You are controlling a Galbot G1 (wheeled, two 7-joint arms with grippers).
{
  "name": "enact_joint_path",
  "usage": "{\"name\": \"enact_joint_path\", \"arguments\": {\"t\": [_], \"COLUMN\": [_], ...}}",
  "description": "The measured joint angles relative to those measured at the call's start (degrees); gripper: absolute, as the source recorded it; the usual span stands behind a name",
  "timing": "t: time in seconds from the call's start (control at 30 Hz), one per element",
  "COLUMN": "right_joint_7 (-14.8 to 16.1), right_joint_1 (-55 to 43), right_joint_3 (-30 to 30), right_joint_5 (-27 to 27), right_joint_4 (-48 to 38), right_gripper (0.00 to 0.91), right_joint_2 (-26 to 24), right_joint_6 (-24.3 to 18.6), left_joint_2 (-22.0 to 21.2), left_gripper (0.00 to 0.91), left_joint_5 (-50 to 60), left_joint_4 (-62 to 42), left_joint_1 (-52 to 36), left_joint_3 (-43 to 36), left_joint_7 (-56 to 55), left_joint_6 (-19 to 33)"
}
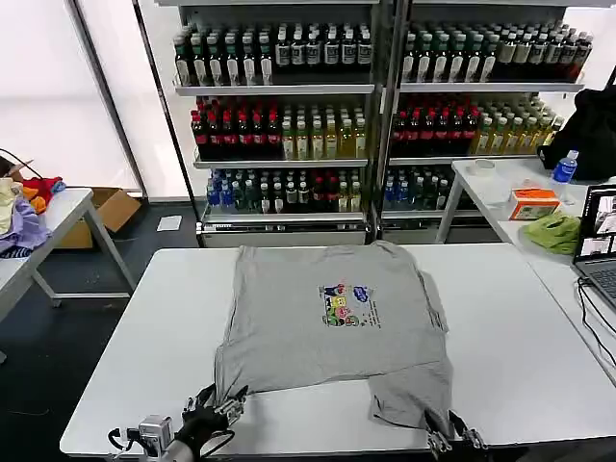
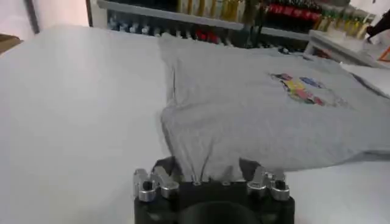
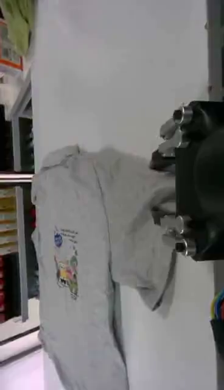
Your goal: Fold and organize the clothes.
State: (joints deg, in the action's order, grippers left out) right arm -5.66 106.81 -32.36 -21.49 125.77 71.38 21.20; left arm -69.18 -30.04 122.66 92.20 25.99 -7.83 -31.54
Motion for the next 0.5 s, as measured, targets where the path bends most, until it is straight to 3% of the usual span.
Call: {"name": "enact_joint_path", "arguments": {"t": [0.27, 0.5], "right_joint_7": [1.14, 2.96], "right_joint_1": [0.59, 1.33], "right_joint_3": [0.70, 0.78], "right_joint_5": [-0.23, -1.14], "right_joint_4": [0.64, 1.54], "right_gripper": [0.000, 0.000], "right_joint_2": [-0.58, -1.48], "right_joint_6": [-1.35, -3.74], "left_joint_2": [-0.51, -1.23], "left_gripper": [0.020, 0.030], "left_joint_5": [-0.06, 0.32], "left_joint_4": [-0.21, -0.05], "left_joint_1": [0.25, 0.78], "left_joint_3": [-0.14, -0.21], "left_joint_7": [0.08, -0.63], "left_joint_6": [0.01, 0.64]}}
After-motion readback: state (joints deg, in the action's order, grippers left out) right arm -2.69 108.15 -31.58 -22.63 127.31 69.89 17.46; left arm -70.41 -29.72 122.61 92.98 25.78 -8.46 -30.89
